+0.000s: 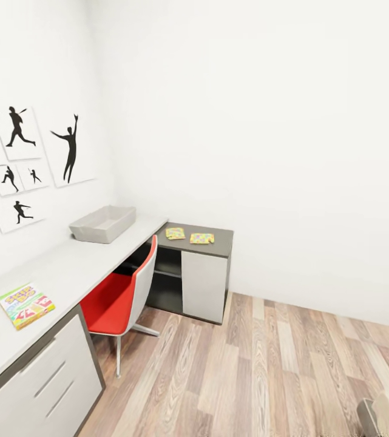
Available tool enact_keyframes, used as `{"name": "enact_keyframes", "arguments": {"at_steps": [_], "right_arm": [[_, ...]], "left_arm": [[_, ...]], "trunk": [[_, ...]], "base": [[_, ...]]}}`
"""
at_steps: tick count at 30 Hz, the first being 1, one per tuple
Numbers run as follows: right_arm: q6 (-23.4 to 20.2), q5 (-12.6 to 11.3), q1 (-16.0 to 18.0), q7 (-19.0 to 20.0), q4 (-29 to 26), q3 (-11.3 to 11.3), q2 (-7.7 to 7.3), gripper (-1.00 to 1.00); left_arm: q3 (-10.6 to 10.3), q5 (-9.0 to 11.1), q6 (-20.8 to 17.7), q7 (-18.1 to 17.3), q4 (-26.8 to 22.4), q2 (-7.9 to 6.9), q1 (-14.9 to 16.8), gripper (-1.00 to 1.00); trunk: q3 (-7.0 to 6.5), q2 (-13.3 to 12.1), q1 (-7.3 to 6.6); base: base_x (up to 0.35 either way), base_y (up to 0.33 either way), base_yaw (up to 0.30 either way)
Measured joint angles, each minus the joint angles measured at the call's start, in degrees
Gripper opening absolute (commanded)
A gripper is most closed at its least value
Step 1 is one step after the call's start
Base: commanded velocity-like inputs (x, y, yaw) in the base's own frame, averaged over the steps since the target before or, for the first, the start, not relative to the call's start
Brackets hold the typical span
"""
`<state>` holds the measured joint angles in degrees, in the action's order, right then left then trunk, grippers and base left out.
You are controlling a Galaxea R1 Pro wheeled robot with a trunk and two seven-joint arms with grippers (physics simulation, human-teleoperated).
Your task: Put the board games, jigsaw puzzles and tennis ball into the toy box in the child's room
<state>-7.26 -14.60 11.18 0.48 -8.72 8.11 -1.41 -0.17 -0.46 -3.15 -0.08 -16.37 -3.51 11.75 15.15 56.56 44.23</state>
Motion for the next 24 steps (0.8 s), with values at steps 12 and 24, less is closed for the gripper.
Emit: {"name": "enact_keyframes", "arguments": {"at_steps": [12, 24], "right_arm": [[1.67, 0.75, 0.05, 0.14, -0.76, -0.66, 0.47, 1.0], [2.29, 0.84, 0.02, 0.46, -0.63, -0.88, 0.68, 1.0]], "left_arm": [[-2.01, -0.5, 9.43, -0.06, 2.82, -0.39, -0.02, 1.0], [-2.31, -0.64, 10.29, -0.08, 4.07, -0.49, -0.05, 1.0]], "trunk": [[0.87, 0.0, 0.02], [1.82, 0.0, 0.01]], "base": [[-0.046, 0.0, -0.146], [-0.198, 0.022, -0.152]]}}
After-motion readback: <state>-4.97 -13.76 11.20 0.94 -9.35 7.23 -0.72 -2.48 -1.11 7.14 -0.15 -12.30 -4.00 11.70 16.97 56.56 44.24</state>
